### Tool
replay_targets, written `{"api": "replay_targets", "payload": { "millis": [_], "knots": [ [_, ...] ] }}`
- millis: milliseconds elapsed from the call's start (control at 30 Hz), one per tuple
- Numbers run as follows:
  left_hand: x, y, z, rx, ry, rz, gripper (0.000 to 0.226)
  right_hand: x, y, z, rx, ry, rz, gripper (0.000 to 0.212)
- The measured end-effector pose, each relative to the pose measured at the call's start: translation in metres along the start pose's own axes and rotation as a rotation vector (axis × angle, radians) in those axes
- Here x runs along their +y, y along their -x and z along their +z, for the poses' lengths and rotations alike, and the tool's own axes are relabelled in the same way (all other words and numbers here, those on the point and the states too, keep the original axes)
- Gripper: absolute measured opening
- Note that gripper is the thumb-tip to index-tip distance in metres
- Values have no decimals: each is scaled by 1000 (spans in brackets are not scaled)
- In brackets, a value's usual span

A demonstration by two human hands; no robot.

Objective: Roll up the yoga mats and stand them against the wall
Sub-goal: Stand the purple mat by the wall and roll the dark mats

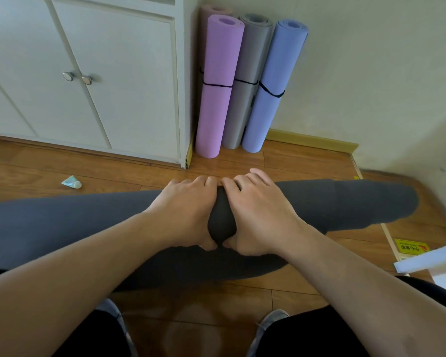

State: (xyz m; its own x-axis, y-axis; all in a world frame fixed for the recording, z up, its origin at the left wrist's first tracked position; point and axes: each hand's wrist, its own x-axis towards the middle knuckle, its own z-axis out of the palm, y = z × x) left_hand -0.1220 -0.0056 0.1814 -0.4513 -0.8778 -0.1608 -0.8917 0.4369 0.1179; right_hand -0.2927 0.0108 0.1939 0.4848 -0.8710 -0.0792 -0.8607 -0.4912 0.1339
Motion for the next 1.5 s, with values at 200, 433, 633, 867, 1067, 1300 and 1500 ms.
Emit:
{"api": "replay_targets", "payload": {
  "millis": [200,433,633,867,1067,1300,1500],
  "knots": [
    [-15,-4,-27,-136,159,-50,97,-10,5,-8,1,93,-33,143],
    [-15,-1,-24,-296,237,-30,97,-11,2,8,3,25,-52,114],
    [-12,8,-6,-136,-31,30,135,5,-4,2,-33,-30,-9,106],
    [-12,-4,6,-65,30,62,110,6,-1,-1,-116,-64,47,128],
    [-18,-8,-18,-246,231,26,97,-9,8,1,-64,69,-39,146],
    [-14,-1,-14,-231,229,-10,102,-6,4,15,17,2,-57,110],
    [-3,17,9,-47,-90,53,148,3,3,15,-61,-35,23,113]
  ]
}}
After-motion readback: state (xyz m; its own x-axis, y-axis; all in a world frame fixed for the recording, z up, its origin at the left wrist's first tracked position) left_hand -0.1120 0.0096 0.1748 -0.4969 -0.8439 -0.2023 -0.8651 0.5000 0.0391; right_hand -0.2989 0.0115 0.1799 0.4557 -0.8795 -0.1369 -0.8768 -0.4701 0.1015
